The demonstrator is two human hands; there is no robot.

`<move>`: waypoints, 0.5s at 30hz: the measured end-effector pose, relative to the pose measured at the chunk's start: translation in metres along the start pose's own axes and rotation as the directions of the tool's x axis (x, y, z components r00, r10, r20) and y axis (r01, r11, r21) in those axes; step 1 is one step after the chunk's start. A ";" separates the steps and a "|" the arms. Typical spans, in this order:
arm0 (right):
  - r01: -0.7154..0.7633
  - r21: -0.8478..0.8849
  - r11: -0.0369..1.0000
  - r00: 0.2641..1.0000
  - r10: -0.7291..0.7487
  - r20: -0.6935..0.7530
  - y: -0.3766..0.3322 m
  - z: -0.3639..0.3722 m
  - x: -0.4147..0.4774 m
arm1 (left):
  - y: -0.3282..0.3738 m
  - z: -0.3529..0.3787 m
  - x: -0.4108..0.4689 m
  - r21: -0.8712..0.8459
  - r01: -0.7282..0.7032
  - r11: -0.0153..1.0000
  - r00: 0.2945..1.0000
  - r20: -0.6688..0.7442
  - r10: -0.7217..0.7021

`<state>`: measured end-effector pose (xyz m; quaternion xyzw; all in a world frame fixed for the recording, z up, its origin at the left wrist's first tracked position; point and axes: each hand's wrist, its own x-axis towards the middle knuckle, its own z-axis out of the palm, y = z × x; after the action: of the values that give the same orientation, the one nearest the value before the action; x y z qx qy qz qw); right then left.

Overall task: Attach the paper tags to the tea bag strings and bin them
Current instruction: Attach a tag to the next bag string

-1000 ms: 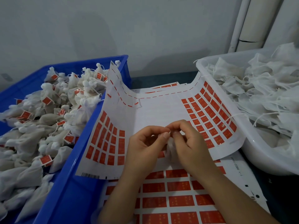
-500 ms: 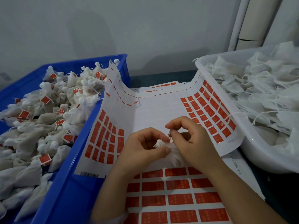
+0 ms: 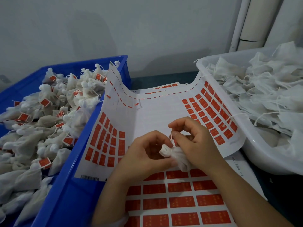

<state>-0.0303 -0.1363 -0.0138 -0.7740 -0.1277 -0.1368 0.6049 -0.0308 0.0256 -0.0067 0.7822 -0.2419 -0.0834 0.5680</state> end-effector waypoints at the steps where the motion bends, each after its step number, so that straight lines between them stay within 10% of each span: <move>1: -0.002 -0.002 1.000 1.000 0.002 0.021 0.000 -0.001 0.000 | 0.000 0.000 0.000 0.019 -0.008 1.000 1.000 -0.019 0.008; 15: 0.002 -0.125 0.992 0.991 0.015 0.136 -0.005 0.008 -0.005 | -0.002 0.012 0.002 0.170 -0.089 0.981 0.982 -0.148 0.115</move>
<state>-0.0365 -0.1280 -0.0131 -0.8183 -0.1575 -0.0892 0.5455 -0.0332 0.0149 -0.0119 0.8165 -0.2423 0.0279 0.5233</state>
